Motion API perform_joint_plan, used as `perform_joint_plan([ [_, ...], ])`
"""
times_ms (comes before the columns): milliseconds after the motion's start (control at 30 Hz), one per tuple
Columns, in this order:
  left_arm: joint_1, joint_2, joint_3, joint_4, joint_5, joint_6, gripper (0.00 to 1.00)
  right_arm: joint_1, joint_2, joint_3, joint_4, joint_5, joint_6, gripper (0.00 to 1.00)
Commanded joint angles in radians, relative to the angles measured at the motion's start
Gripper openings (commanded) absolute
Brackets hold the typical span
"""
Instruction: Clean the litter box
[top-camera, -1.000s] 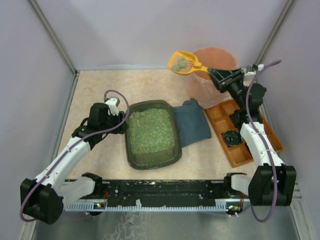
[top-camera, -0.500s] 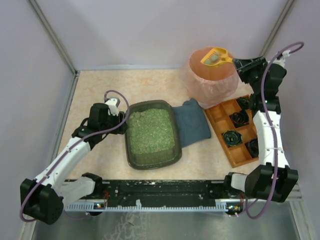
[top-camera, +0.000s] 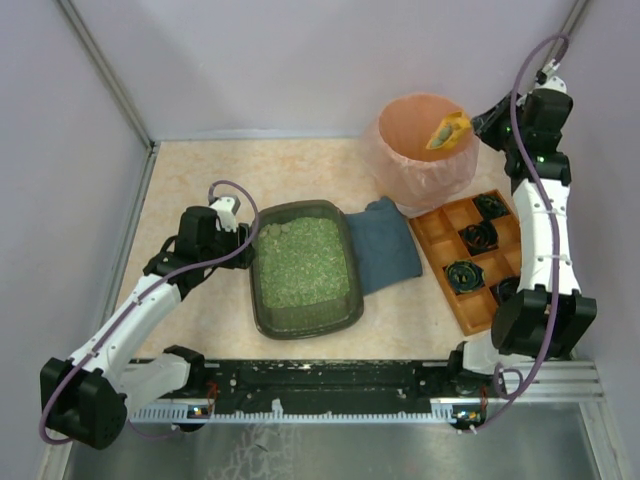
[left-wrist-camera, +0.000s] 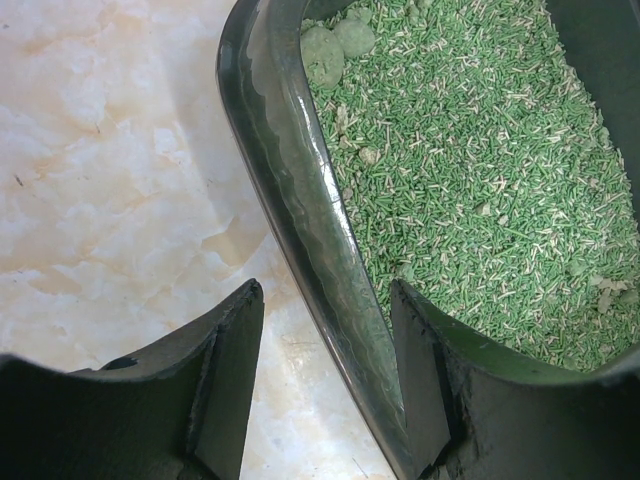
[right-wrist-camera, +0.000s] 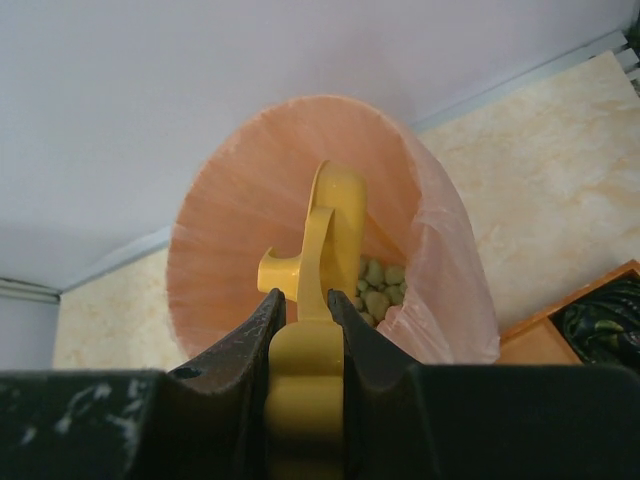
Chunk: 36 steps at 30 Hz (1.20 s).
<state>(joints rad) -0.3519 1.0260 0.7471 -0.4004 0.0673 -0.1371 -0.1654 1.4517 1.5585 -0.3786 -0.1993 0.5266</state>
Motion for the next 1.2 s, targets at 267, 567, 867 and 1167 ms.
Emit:
perform_joint_plan([
  [267, -0.004, 0.003, 0.003, -0.001, -0.002, 0.008, 0.6, 0.12, 0.059, 0.261, -0.17, 0.165, -0.3, 0.0],
  [567, -0.004, 0.008, 0.003, -0.002, 0.001, 0.009, 0.6, 0.221, 0.053, 0.297, -0.166, 0.311, -0.452, 0.0],
  [867, -0.004, 0.008, 0.003, -0.002, 0.004, 0.01, 0.6, 0.23, -0.035, 0.247, -0.077, 0.22, -0.435, 0.0],
  [1167, -0.004, 0.008, 0.002, 0.003, 0.019, 0.009, 0.6, 0.233, -0.163, 0.167, -0.009, 0.001, -0.225, 0.0],
])
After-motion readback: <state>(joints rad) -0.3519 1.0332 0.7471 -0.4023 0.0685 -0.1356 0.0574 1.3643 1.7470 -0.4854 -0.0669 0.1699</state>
